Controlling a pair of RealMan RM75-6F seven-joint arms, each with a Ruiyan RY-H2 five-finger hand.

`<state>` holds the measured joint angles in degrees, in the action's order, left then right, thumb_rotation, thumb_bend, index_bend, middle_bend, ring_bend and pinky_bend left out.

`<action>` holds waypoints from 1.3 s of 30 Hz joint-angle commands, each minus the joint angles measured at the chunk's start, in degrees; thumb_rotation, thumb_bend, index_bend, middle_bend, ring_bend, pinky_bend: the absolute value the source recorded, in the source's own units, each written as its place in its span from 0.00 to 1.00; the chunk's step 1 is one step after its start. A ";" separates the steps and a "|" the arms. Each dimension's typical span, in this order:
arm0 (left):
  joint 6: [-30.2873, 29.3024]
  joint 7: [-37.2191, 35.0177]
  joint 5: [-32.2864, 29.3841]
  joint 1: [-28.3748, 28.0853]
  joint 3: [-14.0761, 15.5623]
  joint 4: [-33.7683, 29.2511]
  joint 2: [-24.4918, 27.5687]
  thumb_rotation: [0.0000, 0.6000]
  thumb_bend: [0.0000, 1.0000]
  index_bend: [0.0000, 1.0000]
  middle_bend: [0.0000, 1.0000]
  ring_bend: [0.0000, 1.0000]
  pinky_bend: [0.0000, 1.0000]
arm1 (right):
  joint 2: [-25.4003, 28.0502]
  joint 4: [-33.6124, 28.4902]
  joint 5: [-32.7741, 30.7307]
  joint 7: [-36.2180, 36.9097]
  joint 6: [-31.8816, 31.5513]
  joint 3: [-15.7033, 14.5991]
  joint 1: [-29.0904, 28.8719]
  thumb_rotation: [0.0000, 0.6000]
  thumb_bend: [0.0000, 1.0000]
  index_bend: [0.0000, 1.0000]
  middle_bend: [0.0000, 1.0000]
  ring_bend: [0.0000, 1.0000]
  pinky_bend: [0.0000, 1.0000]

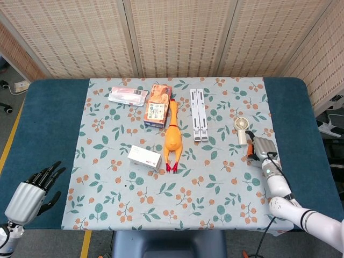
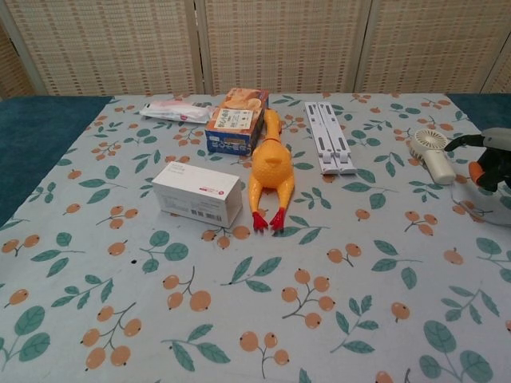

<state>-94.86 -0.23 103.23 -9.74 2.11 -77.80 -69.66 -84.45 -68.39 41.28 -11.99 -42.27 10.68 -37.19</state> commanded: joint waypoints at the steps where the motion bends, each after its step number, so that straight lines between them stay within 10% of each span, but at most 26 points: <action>1: 0.00 0.02 -0.01 0.00 -0.02 0.00 -0.02 1.00 0.38 0.13 0.06 0.21 0.45 | -0.19 0.38 -0.11 0.02 0.11 0.02 -0.09 1.00 0.72 0.10 0.74 0.59 0.69; 39: 0.17 0.00 -0.13 0.00 -0.07 -0.05 0.01 1.00 0.38 0.13 0.06 0.22 0.45 | -1.87 2.48 1.13 0.93 1.11 0.26 -0.81 1.00 0.72 0.10 0.74 0.59 0.69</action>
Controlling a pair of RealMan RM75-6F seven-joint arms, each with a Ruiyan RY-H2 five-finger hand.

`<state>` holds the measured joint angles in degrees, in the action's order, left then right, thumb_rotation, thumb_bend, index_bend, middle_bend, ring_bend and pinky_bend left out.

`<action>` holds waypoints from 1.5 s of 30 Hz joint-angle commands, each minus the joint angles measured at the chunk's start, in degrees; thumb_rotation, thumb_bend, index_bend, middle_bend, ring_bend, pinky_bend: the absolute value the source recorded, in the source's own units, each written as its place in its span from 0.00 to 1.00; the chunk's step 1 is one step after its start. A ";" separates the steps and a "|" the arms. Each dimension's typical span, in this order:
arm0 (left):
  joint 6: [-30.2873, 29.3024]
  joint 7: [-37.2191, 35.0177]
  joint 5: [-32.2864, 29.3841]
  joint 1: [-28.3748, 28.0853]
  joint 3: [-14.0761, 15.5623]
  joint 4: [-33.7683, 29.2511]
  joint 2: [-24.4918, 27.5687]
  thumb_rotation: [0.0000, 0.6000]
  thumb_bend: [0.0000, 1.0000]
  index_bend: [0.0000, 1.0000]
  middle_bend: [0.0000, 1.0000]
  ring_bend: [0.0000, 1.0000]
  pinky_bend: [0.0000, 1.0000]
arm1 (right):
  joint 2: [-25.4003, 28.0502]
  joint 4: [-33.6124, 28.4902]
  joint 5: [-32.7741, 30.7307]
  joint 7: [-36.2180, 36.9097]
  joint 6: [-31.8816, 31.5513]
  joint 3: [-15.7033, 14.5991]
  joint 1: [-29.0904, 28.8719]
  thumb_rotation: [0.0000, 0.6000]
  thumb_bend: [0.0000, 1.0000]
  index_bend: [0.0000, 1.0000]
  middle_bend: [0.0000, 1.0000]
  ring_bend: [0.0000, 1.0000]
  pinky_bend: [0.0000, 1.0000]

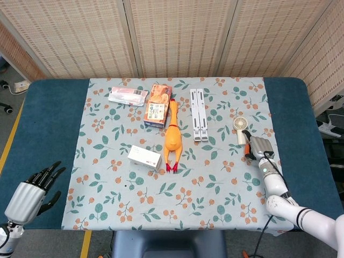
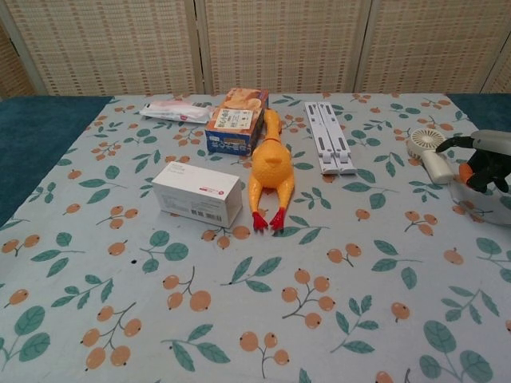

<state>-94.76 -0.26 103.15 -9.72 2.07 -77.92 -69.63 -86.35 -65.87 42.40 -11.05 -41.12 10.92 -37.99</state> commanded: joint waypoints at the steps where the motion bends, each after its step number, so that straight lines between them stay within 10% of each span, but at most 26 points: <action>1: 0.04 0.00 -0.04 -0.01 -0.01 0.07 -0.01 1.00 0.38 0.13 0.06 0.22 0.45 | 0.04 -0.06 0.00 -0.03 -0.05 0.02 0.00 1.00 0.72 0.10 0.74 0.59 0.69; 34: 0.05 -0.16 -0.09 0.08 0.05 -0.14 0.15 1.00 0.38 0.13 0.06 0.22 0.45 | -1.09 2.81 -0.03 1.43 1.61 0.25 0.04 1.00 0.72 0.10 0.74 0.59 0.69; 45: 0.27 0.18 -0.07 -0.01 0.03 -0.17 0.08 1.00 0.38 0.13 0.06 0.23 0.45 | 7.73 -12.39 10.19 5.92 -5.76 0.23 4.48 1.00 0.72 0.10 0.74 0.59 0.69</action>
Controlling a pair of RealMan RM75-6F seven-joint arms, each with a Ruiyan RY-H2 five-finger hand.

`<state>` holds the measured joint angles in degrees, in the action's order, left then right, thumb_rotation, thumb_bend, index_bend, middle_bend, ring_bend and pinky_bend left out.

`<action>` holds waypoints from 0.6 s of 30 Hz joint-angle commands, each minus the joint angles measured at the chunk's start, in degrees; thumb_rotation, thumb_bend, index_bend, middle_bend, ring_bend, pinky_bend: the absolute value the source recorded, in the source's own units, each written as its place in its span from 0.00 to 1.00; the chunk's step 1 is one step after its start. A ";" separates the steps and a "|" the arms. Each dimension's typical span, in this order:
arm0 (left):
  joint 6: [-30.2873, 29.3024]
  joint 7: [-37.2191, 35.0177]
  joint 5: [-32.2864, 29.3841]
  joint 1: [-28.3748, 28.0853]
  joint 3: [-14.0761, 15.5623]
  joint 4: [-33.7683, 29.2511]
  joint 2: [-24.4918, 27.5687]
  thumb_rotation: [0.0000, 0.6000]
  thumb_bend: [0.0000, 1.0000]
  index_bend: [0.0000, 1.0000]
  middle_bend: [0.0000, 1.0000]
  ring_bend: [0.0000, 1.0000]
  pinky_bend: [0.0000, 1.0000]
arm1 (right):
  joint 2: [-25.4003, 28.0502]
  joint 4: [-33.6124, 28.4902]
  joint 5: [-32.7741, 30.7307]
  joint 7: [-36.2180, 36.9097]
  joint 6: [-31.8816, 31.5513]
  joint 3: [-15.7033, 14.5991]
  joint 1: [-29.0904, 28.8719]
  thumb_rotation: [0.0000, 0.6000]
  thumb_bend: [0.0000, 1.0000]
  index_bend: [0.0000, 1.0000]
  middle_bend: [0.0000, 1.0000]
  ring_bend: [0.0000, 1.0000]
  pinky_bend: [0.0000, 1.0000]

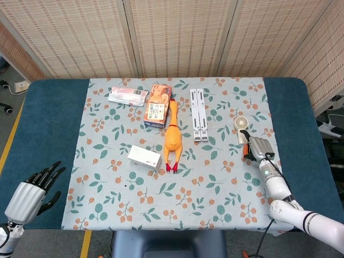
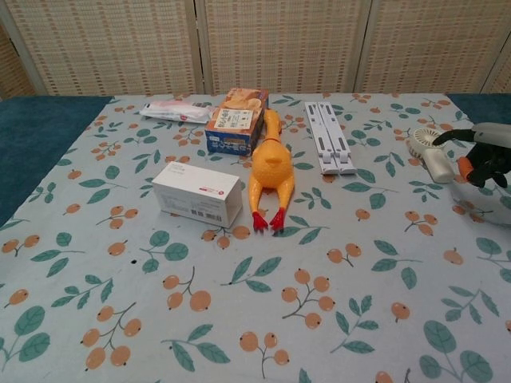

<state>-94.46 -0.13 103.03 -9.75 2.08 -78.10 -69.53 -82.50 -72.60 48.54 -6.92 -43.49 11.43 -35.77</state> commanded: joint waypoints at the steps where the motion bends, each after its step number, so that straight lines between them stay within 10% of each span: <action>1: -0.04 0.10 0.09 0.02 0.05 0.04 -0.03 1.00 0.38 0.13 0.06 0.23 0.45 | 5.27 -7.82 5.57 2.18 -4.83 -0.63 3.22 1.00 0.72 0.10 0.74 0.59 0.69; 10: -0.45 0.15 -0.02 0.14 -0.17 0.26 -0.20 1.00 0.38 0.13 0.06 0.23 0.45 | 7.89 -12.69 24.51 1.92 -31.49 -7.77 16.70 1.00 0.71 0.19 0.74 0.56 0.67; 18: -0.97 1.04 -0.01 0.38 -0.40 0.58 -0.84 1.00 0.38 0.13 0.06 0.23 0.45 | 5.97 -7.14 35.00 -0.91 -46.62 -13.24 25.64 1.00 0.35 0.19 0.46 0.27 0.41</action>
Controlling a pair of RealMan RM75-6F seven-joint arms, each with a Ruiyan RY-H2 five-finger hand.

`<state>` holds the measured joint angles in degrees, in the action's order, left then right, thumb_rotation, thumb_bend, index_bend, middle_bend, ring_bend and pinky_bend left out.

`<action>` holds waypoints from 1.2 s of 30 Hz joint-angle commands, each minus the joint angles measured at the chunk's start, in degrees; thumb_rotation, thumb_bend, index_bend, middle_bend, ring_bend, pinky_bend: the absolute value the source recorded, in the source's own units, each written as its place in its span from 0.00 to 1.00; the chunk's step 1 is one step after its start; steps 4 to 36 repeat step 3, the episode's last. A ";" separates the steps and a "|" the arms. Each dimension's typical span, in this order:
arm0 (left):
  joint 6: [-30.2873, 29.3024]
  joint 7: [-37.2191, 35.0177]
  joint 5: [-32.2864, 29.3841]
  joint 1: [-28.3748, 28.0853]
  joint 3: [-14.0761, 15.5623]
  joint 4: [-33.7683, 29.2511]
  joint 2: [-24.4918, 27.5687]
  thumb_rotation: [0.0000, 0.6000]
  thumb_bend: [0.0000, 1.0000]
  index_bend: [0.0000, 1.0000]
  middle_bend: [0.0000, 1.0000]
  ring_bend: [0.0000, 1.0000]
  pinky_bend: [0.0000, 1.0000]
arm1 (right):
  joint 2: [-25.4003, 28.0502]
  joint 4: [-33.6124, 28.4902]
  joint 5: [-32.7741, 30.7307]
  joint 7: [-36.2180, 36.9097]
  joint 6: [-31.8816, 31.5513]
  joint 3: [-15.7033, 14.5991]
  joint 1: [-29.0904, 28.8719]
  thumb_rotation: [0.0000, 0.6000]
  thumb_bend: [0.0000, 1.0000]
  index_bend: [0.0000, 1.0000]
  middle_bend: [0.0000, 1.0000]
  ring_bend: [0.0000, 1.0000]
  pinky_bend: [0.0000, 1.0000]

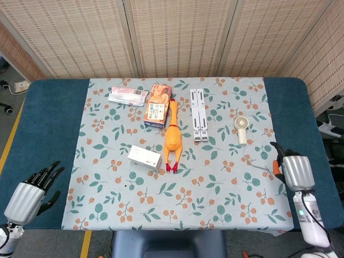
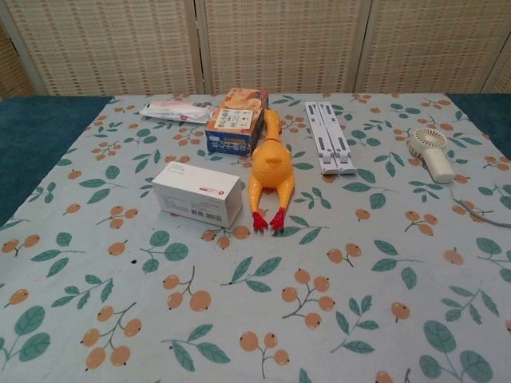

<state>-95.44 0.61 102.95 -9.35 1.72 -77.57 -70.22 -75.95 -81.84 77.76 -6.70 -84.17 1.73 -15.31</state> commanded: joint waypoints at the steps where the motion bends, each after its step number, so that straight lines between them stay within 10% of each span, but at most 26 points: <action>1: 0.11 0.57 0.09 -0.11 -0.11 0.14 -0.32 1.00 0.38 0.13 0.06 0.23 0.45 | 0.09 1.60 7.17 -0.79 -6.23 -4.03 5.34 1.00 0.33 0.19 0.44 0.25 0.40; 36: 0.41 1.10 0.00 -0.29 -0.27 0.26 -0.52 1.00 0.38 0.13 0.06 0.23 0.45 | 0.53 1.04 8.37 -0.66 -7.49 -3.93 5.88 1.00 0.32 0.19 0.40 0.22 0.39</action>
